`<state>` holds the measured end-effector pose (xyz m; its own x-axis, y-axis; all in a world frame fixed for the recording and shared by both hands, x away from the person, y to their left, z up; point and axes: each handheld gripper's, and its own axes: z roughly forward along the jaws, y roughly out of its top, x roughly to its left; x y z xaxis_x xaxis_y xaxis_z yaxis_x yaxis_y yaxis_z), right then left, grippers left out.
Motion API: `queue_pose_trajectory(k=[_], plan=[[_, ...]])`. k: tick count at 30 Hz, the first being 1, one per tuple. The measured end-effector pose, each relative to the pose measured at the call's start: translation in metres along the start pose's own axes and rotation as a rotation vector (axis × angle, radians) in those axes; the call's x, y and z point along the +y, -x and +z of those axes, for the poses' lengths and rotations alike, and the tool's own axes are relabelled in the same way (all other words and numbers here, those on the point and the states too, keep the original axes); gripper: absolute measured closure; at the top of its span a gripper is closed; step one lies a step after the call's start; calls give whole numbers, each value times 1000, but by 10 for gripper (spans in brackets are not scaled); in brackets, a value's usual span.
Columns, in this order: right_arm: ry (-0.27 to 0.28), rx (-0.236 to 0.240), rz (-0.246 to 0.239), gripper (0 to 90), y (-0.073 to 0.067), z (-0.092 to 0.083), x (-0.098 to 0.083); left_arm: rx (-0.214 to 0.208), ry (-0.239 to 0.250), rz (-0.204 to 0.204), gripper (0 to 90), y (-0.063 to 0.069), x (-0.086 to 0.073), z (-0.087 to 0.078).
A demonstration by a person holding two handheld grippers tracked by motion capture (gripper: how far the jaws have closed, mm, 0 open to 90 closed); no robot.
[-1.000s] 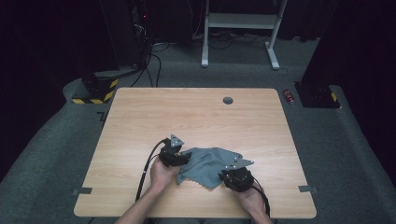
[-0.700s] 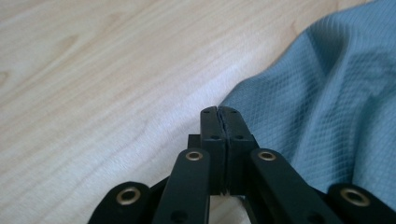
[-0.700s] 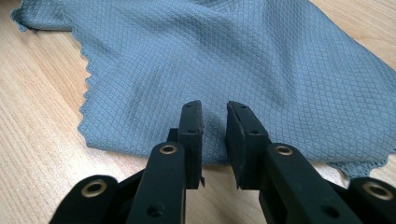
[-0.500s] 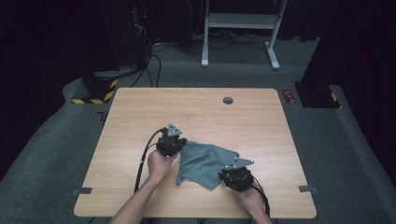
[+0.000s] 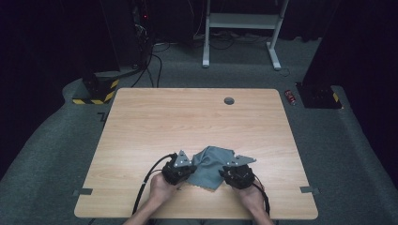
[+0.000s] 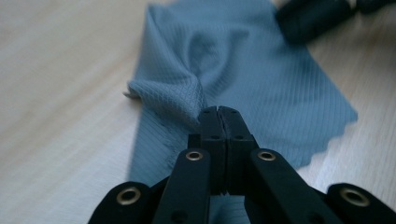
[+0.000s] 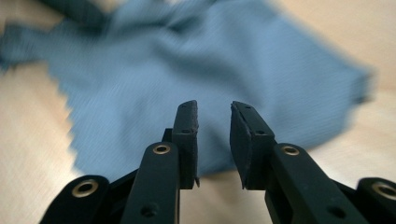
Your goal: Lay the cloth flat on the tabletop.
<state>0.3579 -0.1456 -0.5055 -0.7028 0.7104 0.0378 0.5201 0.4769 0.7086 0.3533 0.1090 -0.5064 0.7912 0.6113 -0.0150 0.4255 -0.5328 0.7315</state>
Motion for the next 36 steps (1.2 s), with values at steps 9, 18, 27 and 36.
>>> queue_pose_trajectory(k=[9,18,27,36], plan=[[10,-129,244,563,62,13,25,-21,13,-56,889,-5,-9,1],[6,-83,168,891,61,25,33,-18,21,-75,889,-6,-12,2],[122,-3,-69,894,12,-10,40,-13,18,-82,889,-5,-13,1],[-14,44,-165,871,-16,7,3,7,55,-115,843,-10,-17,-10]])
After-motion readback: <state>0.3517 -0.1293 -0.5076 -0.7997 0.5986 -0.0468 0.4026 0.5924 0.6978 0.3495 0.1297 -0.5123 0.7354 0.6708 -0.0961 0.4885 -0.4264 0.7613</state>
